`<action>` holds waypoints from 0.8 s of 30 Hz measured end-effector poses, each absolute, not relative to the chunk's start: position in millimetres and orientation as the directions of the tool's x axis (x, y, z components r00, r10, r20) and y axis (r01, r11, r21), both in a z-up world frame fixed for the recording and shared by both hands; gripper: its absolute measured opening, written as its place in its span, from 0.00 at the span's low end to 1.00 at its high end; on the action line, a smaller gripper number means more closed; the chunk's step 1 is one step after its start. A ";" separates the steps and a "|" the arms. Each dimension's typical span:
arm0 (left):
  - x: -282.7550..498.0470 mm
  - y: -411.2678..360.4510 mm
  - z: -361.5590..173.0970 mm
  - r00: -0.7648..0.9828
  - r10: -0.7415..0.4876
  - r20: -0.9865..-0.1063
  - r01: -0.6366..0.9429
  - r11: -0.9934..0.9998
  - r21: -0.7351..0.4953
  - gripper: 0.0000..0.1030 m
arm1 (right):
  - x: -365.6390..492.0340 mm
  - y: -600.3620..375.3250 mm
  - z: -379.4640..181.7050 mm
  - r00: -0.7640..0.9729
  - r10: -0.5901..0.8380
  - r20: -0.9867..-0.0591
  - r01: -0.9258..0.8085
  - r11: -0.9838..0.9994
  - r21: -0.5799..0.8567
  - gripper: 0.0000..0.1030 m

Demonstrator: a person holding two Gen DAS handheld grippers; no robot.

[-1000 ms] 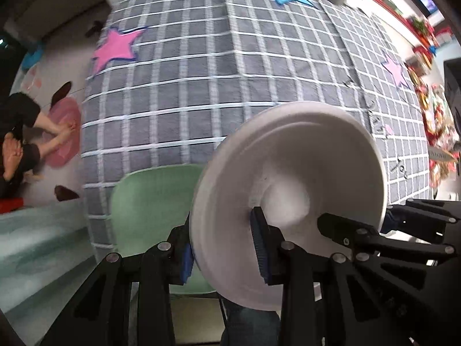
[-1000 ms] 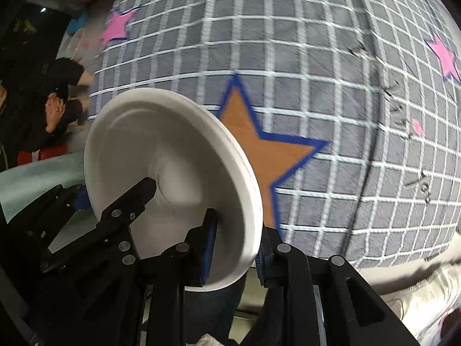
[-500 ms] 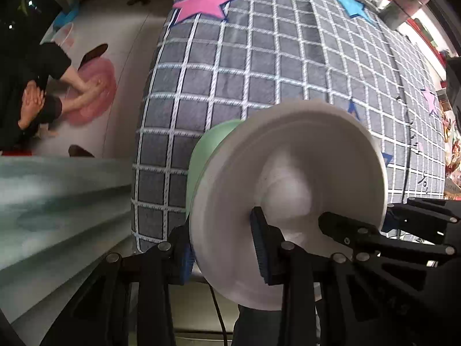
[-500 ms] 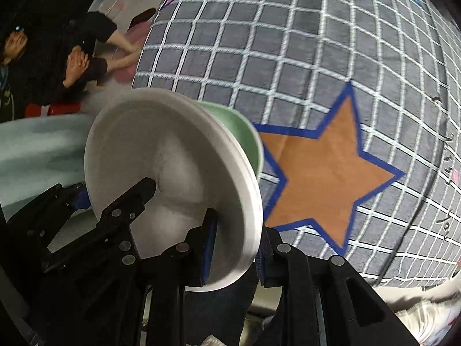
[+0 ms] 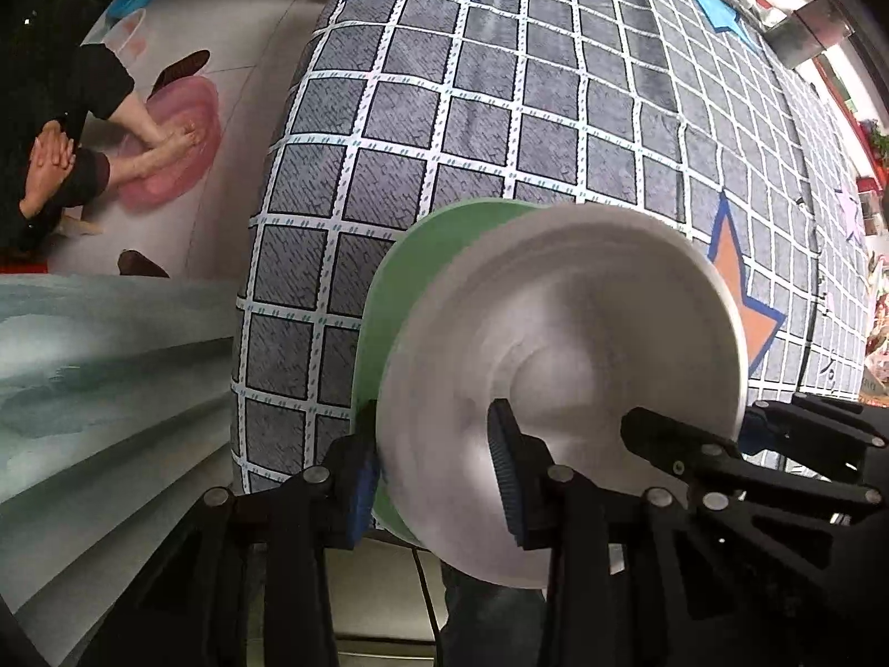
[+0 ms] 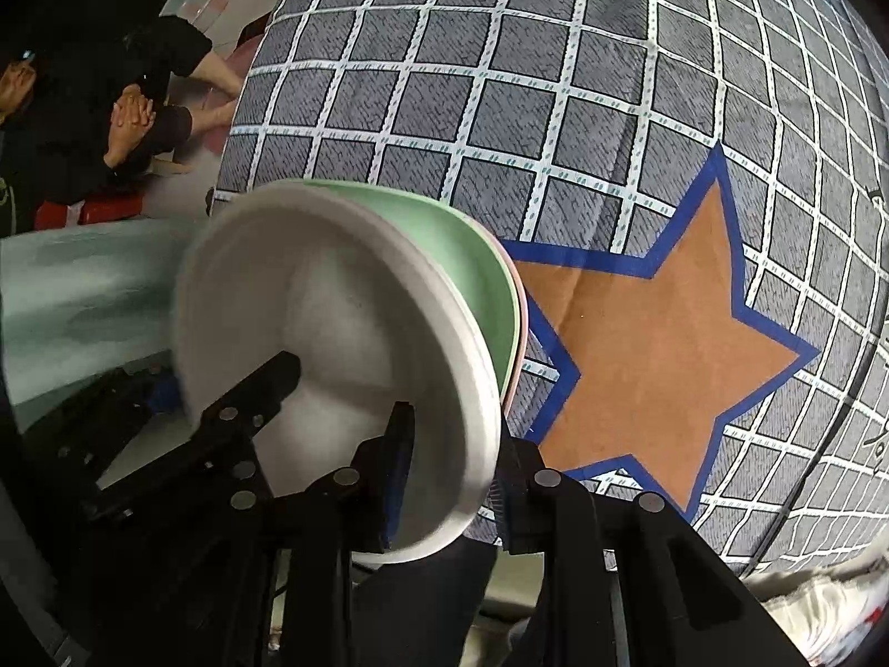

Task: Organize plates and bowls
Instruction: 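Lower the bowls onto the green plate and open the left gripper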

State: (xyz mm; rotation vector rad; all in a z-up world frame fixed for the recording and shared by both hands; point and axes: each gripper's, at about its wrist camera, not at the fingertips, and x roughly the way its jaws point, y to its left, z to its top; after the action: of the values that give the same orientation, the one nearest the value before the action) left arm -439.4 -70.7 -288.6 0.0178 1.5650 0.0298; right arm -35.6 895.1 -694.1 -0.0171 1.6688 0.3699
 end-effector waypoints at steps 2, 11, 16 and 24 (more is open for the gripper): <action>-439.8 -68.5 -284.6 0.021 0.047 -0.999 0.000 0.999 0.047 0.43 | -40.3 884.6 -685.1 -0.131 0.177 -0.975 -0.232 0.951 0.204 0.35; -442.6 -67.3 -259.1 0.074 0.025 -0.997 0.046 0.999 0.028 0.91 | -45.4 836.1 -650.9 -0.048 0.167 -0.985 -0.180 0.968 0.173 0.99; -444.3 -83.6 -244.6 0.086 0.034 -0.996 0.093 0.995 0.042 1.00 | -52.7 826.9 -628.7 0.002 0.174 -0.985 -0.199 0.965 0.170 0.99; -452.2 -91.9 -216.4 0.149 0.051 -0.988 0.134 0.989 0.071 1.00 | -68.9 835.1 -593.9 0.087 0.153 -0.984 -0.286 0.950 0.122 0.99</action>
State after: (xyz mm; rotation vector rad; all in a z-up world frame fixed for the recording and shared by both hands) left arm -452.2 -91.9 -216.4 0.1540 1.4215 -0.0600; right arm -68.9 835.1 -593.9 -0.1115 1.4483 0.3279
